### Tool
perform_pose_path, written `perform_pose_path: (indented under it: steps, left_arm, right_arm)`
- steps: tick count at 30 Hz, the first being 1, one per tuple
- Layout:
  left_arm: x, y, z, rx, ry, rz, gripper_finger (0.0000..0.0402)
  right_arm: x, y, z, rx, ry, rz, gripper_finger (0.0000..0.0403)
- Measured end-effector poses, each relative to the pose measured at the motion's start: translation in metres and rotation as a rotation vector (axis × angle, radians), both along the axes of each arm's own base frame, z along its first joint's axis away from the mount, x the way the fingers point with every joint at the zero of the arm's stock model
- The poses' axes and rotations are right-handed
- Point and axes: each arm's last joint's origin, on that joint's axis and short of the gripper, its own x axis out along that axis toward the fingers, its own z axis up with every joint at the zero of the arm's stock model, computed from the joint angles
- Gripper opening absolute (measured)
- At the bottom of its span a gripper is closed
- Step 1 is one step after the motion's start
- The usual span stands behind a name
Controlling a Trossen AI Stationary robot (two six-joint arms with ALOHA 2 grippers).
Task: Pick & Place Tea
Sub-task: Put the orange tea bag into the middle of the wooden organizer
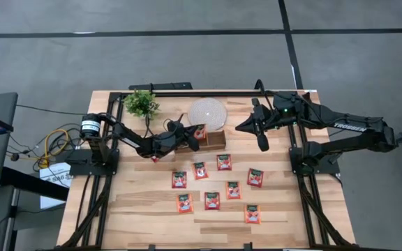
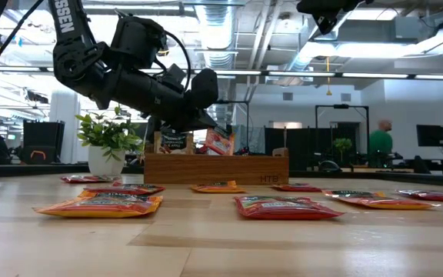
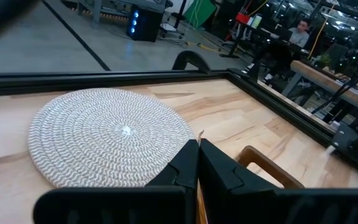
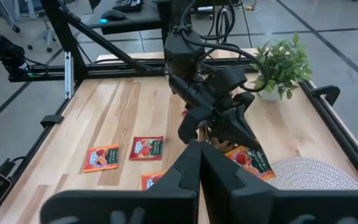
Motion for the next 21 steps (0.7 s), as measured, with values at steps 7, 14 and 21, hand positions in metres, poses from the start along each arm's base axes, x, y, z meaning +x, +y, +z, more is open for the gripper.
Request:
perform_pose_path:
  steps: [7,14,21]
  left_arm:
    - [0.0,0.0,0.0,0.02,0.017,-0.002,0.0]
    - [0.0001,0.0,0.0001,0.032,0.028,-0.004,0.0]
    - [0.0,0.0,-0.0004,0.039,0.04,-0.006,0.0001]
  right_arm:
    - [0.0,0.0,0.0002,0.002,-0.001,-0.001,0.0]
    - [0.0,0.0,0.0002,0.002,-0.001,-0.002,0.0]
    - [0.0003,-0.0001,0.001,0.007,-0.008,-0.005,0.0]
